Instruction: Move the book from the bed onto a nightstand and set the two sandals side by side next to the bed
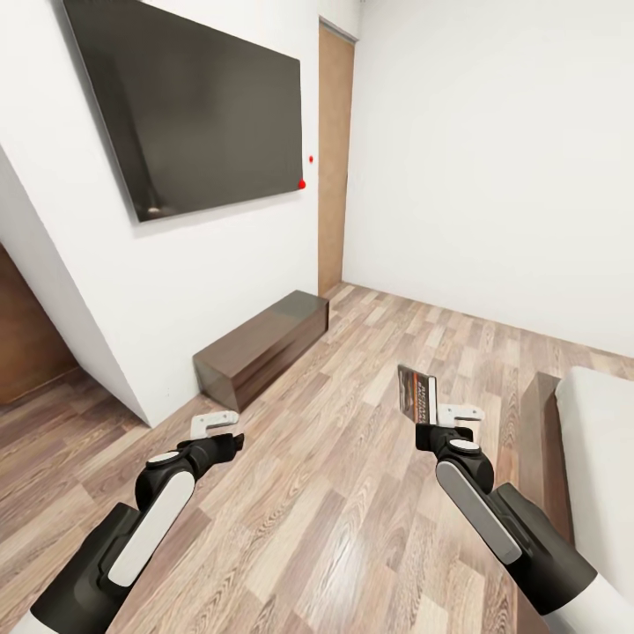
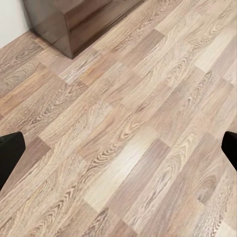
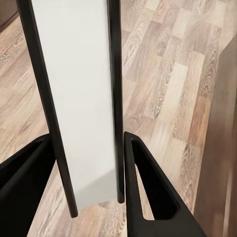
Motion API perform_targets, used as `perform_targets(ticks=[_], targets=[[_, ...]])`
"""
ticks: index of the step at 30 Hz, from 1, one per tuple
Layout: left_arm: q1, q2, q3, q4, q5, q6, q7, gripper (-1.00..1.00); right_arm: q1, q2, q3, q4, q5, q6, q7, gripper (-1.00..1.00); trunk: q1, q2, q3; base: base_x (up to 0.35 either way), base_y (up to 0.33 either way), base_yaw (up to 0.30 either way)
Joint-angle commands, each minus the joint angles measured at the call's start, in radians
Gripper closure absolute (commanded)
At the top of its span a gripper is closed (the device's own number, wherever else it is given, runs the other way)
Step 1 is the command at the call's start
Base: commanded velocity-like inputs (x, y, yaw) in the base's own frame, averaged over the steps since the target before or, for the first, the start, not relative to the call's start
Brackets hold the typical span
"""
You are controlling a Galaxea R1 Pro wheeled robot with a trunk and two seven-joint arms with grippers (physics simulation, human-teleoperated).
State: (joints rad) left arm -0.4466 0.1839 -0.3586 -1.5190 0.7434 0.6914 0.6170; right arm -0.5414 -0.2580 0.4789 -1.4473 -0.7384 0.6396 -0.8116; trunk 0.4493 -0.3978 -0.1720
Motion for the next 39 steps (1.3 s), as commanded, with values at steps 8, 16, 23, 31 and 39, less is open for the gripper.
perform_targets(ticks=[8,16,23,31,39], targets=[[-0.001,0.002,-0.002,-0.001,0.010,0.002,0.009,-1.00,-0.002,0.000,0.003,0.000,-0.007,0.003,-0.010,1.00,0.001,-0.002,0.011,0.000,0.000,0.000],[-0.001,0.002,0.000,-0.001,0.008,0.000,0.011,-1.00,-0.002,0.000,0.003,0.000,-0.007,0.003,-0.011,1.00,0.001,-0.002,0.024,0.000,0.000,0.000],[-0.001,0.002,0.002,-0.001,0.007,-0.002,0.013,-1.00,-0.002,-0.001,0.002,-0.001,-0.006,0.003,-0.011,1.00,0.001,-0.002,0.036,0.000,0.000,0.000],[-0.001,0.001,0.003,0.000,0.008,-0.003,0.013,-1.00,-0.002,-0.001,0.001,0.000,-0.006,0.002,-0.009,1.00,0.001,-0.002,0.049,0.000,0.000,0.000],[-0.001,0.000,0.000,0.000,0.011,-0.003,0.012,-1.00,-0.002,-0.001,0.001,0.003,-0.006,0.002,-0.009,1.00,0.001,-0.002,0.062,0.000,0.000,0.000]])
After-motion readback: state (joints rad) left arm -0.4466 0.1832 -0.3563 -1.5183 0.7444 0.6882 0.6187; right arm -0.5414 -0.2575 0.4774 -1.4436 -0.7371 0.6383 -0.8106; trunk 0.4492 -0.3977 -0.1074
